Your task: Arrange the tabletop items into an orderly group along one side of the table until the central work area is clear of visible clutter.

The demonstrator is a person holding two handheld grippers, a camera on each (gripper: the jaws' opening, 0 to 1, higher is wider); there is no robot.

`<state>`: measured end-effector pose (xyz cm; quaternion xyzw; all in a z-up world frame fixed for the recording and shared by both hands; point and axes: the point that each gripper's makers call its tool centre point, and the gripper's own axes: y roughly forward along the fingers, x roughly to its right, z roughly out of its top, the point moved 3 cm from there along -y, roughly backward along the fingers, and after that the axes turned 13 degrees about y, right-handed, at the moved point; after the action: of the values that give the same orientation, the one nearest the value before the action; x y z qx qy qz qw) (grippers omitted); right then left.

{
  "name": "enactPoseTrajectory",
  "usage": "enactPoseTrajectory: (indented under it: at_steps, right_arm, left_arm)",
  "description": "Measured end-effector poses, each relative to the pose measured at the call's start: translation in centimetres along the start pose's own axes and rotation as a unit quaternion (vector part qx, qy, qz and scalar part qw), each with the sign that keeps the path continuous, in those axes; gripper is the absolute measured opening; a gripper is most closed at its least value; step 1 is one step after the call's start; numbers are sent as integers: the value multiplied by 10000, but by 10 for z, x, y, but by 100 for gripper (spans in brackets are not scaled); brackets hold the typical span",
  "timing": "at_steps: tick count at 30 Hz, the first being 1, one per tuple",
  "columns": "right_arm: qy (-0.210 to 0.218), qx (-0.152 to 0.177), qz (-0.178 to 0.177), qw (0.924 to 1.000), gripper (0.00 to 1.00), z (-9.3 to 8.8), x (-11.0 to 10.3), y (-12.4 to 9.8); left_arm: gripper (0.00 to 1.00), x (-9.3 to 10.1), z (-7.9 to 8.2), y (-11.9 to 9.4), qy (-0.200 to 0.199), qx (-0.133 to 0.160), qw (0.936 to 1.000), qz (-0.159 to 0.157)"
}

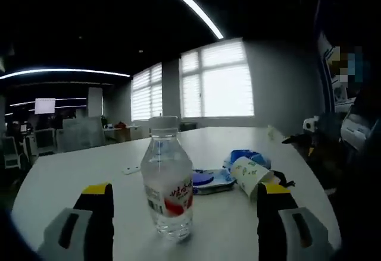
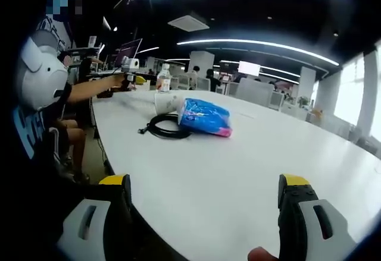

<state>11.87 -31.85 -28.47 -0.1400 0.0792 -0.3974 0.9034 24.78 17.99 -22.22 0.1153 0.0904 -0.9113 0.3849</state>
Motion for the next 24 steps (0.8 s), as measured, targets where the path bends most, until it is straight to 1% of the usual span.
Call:
enactPoseTrajectory:
  at_steps: [1,2,3,4,5,8,9,10,11,12,13,14,18,19,20,21,22,23,24]
  right_arm:
    - [1,3,-6,10000,100,0,0,0]
    - [-17,-5,-42,10000,100,1,2,1]
    - [-45,7,-85,10000,100,2,3,1]
    - [-73,157,-242,9996,100,7,8,0]
    - [-63,191,-264,9994,100,8,9,0]
    - [-31,186,-267,9995,100,10,11,-2]
    - [-80,174,-324,9993,100,10,13,-2]
    - [-82,166,-324,9993,100,10,13,-2]
    - [-52,164,-312,9994,100,10,13,-1]
    - [-30,169,-302,9994,100,10,13,-1]
    - [-31,172,-289,9994,100,10,13,0]
    - [-33,163,-277,9995,100,10,13,1]
    - [-34,97,-209,9997,100,9,13,4]
    - [-62,93,-169,9998,100,8,12,5]
    - [-67,84,-138,9998,100,8,12,6]
    - [-63,83,-139,9998,100,9,12,7]
    - [-83,89,-131,9998,100,9,12,8]
    - [-90,92,-123,9998,100,10,11,9]
    - [-88,104,-120,9998,100,11,11,10]
  left_arm:
    - [100,1,1,-2,19,-5,10000,52]
    - [100,1,1,-5,51,-119,9998,138]
    - [100,4,3,-9,85,-96,9998,135]
    - [100,7,6,-11,114,-44,9998,148]
    - [100,8,6,-13,116,-43,9998,160]
    - [100,19,13,-26,158,-39,9996,228]
    - [100,21,15,-29,192,18,9995,259]
    - [100,21,17,-32,182,57,9986,501]
    - [100,19,17,-33,188,49,9980,608]
    - [100,21,16,-36,285,-103,9972,677]
    - [100,25,18,-40,301,-89,9971,691]
    - [100,25,21,-44,256,-9,9965,793]
    - [100,36,24,-56,133,82,9966,814]
    - [100,41,24,-59,205,83,9963,833]
    - [100,42,24,-61,319,50,9953,912]
    - [100,44,23,-63,437,-67,9944,964]
    - [100,50,23,-64,466,-105,9940,985]
    - [100,53,25,-67,410,-57,9942,989]
    - [100,56,25,-69,285,-81,9943,1021]
